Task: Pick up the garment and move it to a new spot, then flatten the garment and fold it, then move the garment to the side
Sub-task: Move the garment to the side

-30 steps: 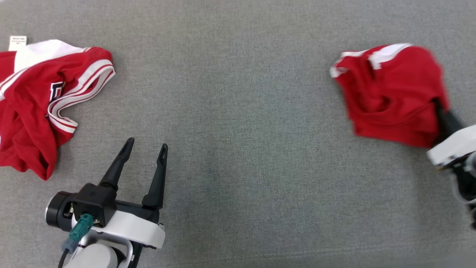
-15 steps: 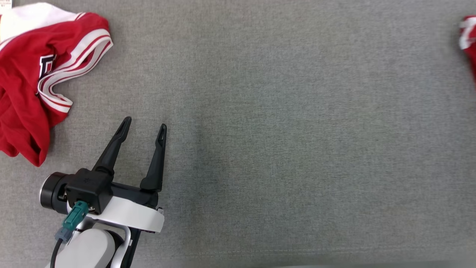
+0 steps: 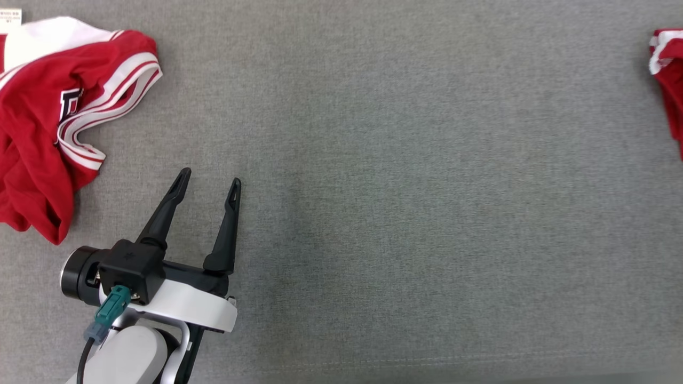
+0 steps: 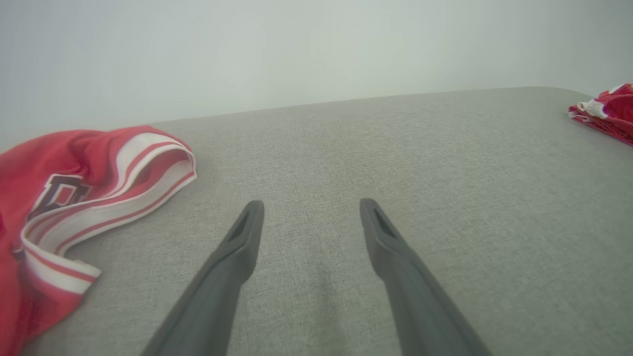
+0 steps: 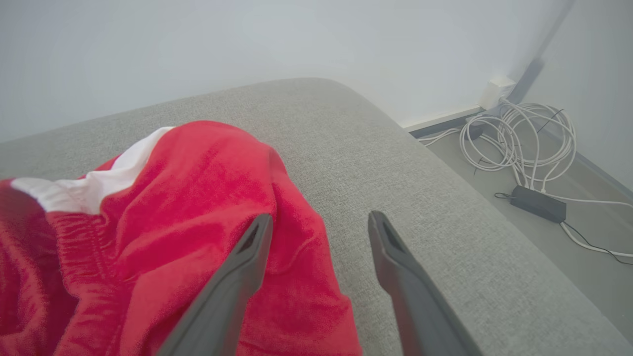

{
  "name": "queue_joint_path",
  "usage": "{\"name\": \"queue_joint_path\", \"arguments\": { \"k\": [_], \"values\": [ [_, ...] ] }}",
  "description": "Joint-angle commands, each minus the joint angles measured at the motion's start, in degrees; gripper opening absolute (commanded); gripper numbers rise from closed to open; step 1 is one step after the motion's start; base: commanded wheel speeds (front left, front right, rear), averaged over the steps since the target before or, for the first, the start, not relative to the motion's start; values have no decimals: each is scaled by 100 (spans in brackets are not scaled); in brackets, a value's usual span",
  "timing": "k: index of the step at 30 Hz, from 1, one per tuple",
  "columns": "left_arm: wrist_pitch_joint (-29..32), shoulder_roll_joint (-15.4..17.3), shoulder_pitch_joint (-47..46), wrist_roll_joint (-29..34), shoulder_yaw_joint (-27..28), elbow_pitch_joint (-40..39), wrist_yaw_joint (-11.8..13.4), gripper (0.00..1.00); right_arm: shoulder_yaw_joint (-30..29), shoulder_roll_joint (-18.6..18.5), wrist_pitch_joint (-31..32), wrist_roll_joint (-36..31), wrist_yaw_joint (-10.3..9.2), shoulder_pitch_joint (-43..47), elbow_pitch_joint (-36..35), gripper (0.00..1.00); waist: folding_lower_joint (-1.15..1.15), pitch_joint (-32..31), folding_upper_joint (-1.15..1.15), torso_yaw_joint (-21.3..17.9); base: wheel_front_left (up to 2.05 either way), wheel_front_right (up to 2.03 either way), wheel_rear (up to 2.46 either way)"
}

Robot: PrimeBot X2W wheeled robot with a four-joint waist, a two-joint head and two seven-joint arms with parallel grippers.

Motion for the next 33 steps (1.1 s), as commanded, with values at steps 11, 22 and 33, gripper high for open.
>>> {"name": "queue_joint_path", "arguments": {
  "k": [11,22,33],
  "values": [
    [-45,267,129,-128,325,56,69,100,-1430,869,-76,-1551,-1,1862,-2721,100,0,-838,0,-398,0,0,0],
    [-95,271,607,-545,685,238,179,100,-1493,2590,-76,-3049,-1,3644,-5350,100,0,-1471,0,-299,0,0,0],
    [-161,9,1294,-713,1031,319,375,100,-1456,3112,-76,-3578,-1,4880,-6397,100,0,-1981,0,-7,0,0,0]
  ]
}}
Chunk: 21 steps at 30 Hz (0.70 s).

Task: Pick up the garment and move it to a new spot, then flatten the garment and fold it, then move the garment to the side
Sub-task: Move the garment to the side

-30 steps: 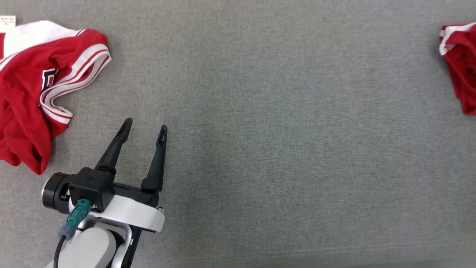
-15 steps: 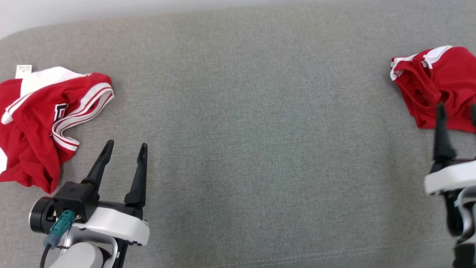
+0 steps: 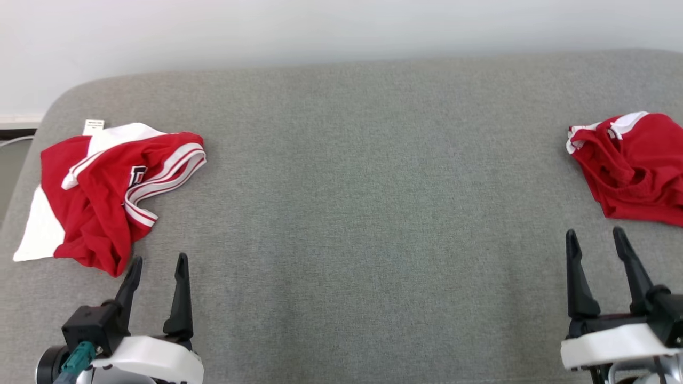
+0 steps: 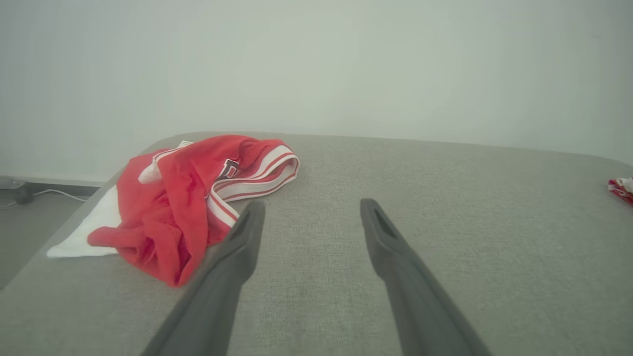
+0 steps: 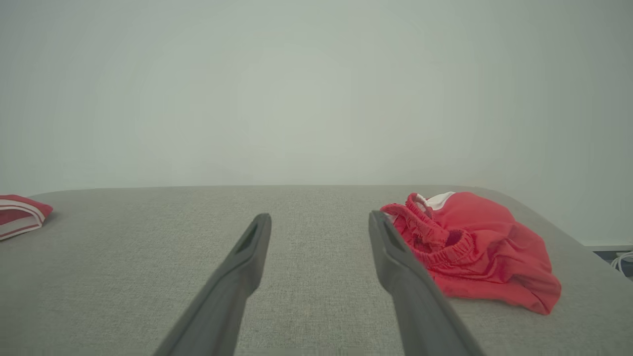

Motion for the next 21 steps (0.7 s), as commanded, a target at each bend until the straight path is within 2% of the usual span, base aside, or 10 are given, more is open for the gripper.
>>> {"name": "queue_joint_path", "arguments": {
  "k": [1,10,21],
  "values": [
    [-63,118,-80,73,257,-133,63,100,131,-20,-64,-28,-1,68,-218,100,0,-120,0,82,0,0,0],
    [-71,47,206,267,158,-179,88,100,198,9,-27,152,-1,721,-364,100,0,-397,0,254,0,0,0],
    [23,169,116,550,-57,-322,114,100,288,11,6,312,-1,832,-383,100,0,-358,0,298,0,0,0]
  ]
}}
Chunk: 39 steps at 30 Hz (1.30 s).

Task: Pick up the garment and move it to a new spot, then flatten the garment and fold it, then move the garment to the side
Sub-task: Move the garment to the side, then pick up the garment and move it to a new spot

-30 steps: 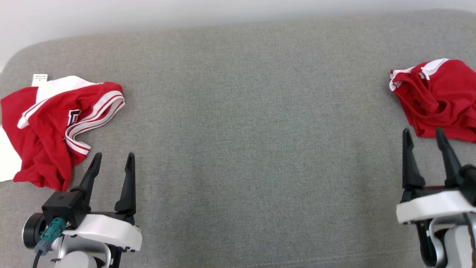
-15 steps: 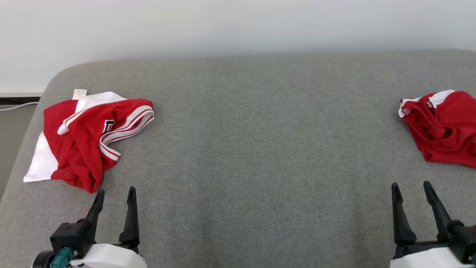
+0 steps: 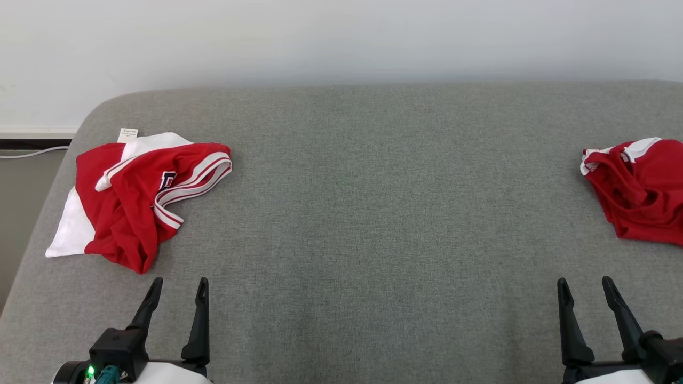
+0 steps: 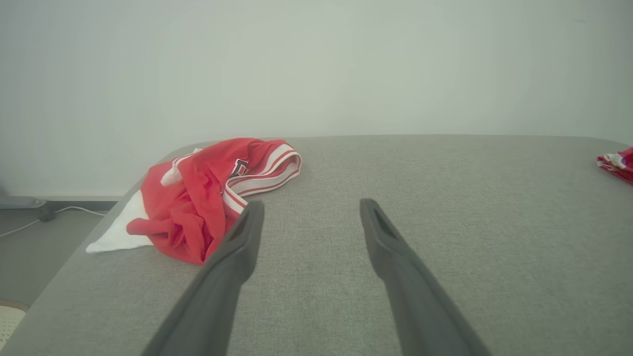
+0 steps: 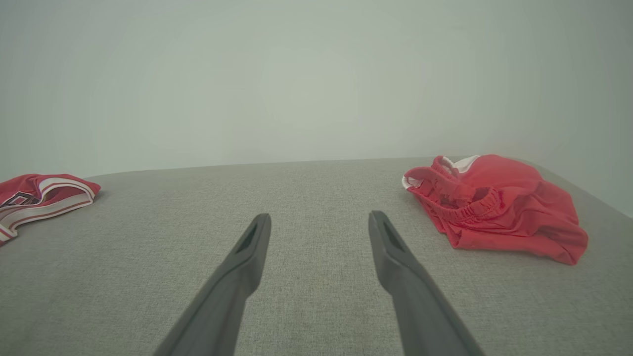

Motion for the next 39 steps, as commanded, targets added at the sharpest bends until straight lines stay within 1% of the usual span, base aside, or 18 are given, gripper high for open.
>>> {"name": "queue_joint_path", "arguments": {
  "k": [1,9,18,24,34,39],
  "values": [
    [10,140,-262,64,205,-151,73,100,144,-64,-14,48,-1,-97,-134,100,0,19,0,-4,0,0,0],
    [11,92,-308,45,193,-141,94,100,135,-64,-25,76,-1,-118,-102,100,0,32,0,11,0,0,0],
    [8,44,-328,-10,209,-97,103,100,124,-63,-35,105,-1,-129,-73,100,0,11,0,115,0,0,0],
    [-11,-12,-373,-36,246,-44,94,100,154,-63,-39,101,-1,-162,-54,100,0,5,0,391,0,0,0],
    [-52,-179,-395,-44,252,89,10,100,176,-63,-9,84,-1,-208,-8,100,0,-73,0,1131,0,0,0],
    [-62,-238,-380,-54,241,165,-36,100,190,-63,16,87,-1,-209,-14,100,0,-109,0,1429,0,0,0]
  ]
}}
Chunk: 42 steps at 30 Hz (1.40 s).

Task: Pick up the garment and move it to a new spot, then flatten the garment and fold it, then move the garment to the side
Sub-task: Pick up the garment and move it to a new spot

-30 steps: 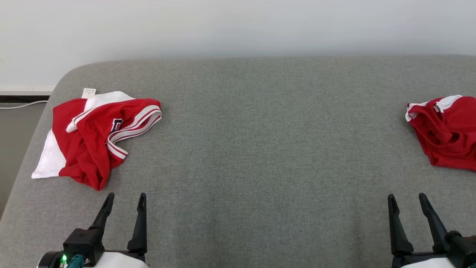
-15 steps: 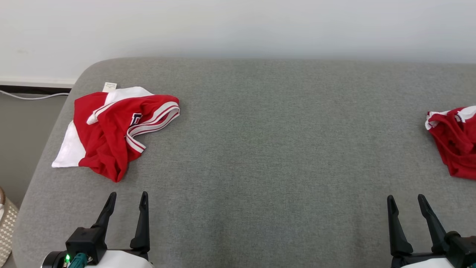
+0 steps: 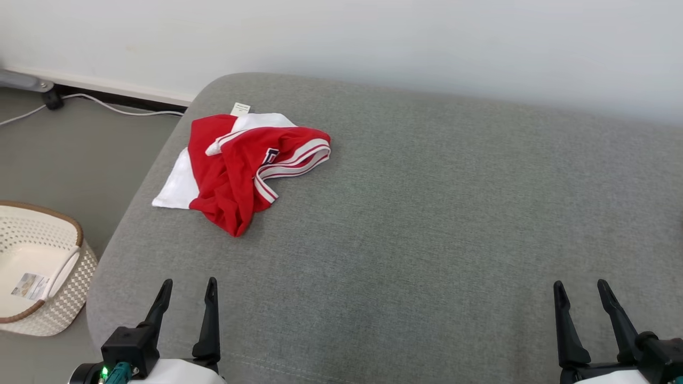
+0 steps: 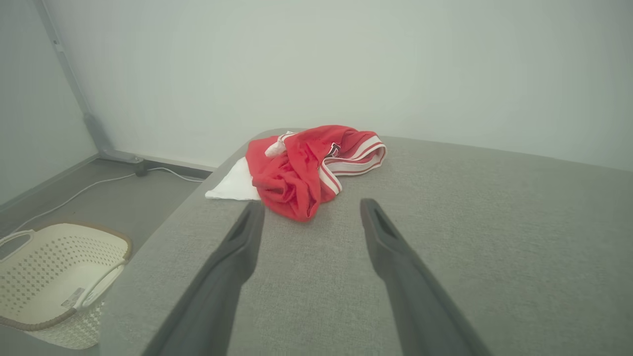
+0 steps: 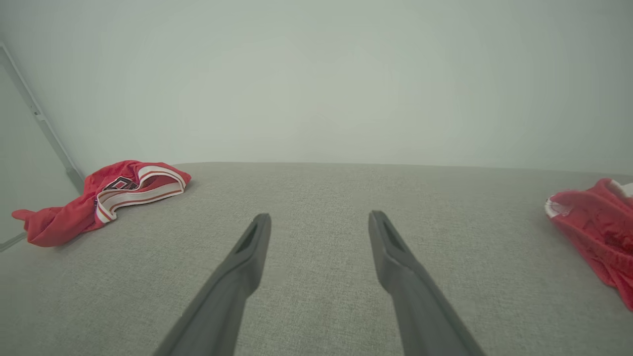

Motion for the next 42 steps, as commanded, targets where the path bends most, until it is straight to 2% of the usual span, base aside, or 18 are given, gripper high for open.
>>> {"name": "queue_joint_path", "arguments": {
  "k": [1,12,22,27,34,42],
  "values": [
    [-51,106,-302,-5,224,-64,-40,100,140,-64,23,-5,-1,-193,-132,100,0,-26,0,170,0,0,0],
    [-64,24,-328,-16,220,65,-149,100,227,-64,58,32,-1,-229,-103,100,0,-35,0,391,0,0,0],
    [-69,9,-355,-63,267,165,-211,100,299,-64,77,68,-1,-275,-71,100,0,-27,0,340,0,0,0],
    [-58,-10,-532,-153,306,324,-339,100,366,-64,92,64,-1,-341,-81,100,0,72,0,212,0,0,0],
    [31,-90,-1343,-512,510,1225,-847,100,433,-64,149,0,-1,-480,-163,100,0,392,0,-192,0,0,0],
    [441,-103,-2390,-931,581,2496,-1648,100,481,-64,172,-48,-1,-699,-245,100,0,862,0,-786,0,0,0]
  ]
}}
